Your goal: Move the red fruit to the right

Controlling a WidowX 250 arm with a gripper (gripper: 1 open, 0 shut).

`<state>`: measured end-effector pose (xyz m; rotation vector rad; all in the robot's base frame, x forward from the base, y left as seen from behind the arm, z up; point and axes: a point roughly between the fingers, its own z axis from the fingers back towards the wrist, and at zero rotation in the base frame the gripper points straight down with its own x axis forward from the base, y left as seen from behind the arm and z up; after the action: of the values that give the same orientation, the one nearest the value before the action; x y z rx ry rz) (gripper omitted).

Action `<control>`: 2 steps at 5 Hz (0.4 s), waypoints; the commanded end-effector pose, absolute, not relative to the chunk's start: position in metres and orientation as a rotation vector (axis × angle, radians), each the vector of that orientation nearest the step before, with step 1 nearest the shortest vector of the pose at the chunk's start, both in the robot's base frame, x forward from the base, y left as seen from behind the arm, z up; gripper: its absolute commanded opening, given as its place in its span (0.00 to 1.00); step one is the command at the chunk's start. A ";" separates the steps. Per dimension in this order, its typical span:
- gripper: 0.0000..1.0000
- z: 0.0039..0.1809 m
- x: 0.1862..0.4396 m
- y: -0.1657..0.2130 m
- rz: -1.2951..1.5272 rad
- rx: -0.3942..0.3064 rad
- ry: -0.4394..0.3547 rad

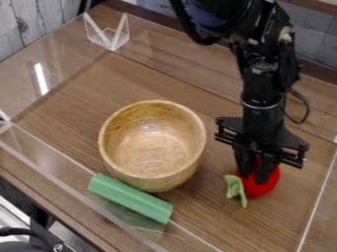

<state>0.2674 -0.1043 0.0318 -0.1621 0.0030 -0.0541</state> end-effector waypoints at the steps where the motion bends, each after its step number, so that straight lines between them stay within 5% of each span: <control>1: 1.00 0.028 0.270 -0.115 -0.147 -0.167 -0.006; 2: 0.00 0.022 0.263 -0.119 -0.189 -0.168 -0.008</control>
<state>0.2645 -0.1084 0.0234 -0.1616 -0.0013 -0.1486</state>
